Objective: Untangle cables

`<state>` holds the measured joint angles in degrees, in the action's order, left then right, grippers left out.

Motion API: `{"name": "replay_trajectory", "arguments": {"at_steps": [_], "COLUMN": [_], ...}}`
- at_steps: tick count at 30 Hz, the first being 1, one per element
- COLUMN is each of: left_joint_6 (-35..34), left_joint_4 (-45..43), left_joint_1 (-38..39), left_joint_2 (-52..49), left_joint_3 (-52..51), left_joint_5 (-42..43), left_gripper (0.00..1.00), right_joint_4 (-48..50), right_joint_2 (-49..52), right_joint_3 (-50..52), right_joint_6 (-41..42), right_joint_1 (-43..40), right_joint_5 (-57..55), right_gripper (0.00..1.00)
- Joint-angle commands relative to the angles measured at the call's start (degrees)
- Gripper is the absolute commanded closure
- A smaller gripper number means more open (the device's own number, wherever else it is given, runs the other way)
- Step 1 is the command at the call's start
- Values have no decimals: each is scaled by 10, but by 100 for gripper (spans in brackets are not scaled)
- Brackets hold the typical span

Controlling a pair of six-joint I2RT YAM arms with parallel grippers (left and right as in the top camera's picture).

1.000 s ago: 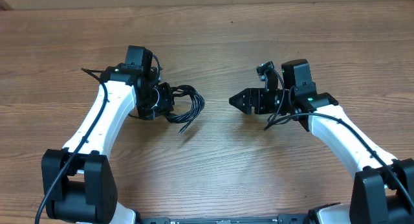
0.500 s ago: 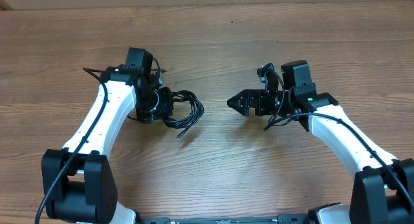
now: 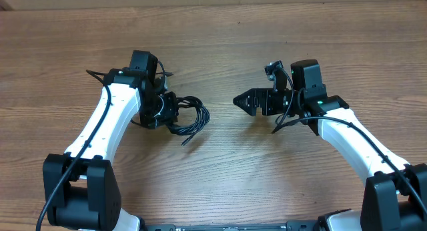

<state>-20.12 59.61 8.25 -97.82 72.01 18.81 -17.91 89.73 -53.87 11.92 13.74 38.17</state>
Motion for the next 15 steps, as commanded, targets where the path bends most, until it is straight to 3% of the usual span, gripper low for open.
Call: {"name": "replay_trajectory", "arguments": {"at_steps": [1, 7, 15], "left_joint_6": [24, 68, 106], "left_joint_4": [3, 2, 1], "left_joint_1": [4, 4, 4], "left_joint_2": [5, 5, 5], "left_joint_3": [2, 2, 2], "left_joint_5": [16, 22, 22], "left_gripper": [96, 96, 96], "right_joint_4": [7, 17, 24], "right_joint_2": [-8, -8, -8], "right_joint_3": [-7, -7, -6], "right_joint_6": [-5, -57, -65], "right_joint_1": [3, 32, 37], "right_joint_5": [20, 68, 81], "right_gripper": [0, 0, 1]}}
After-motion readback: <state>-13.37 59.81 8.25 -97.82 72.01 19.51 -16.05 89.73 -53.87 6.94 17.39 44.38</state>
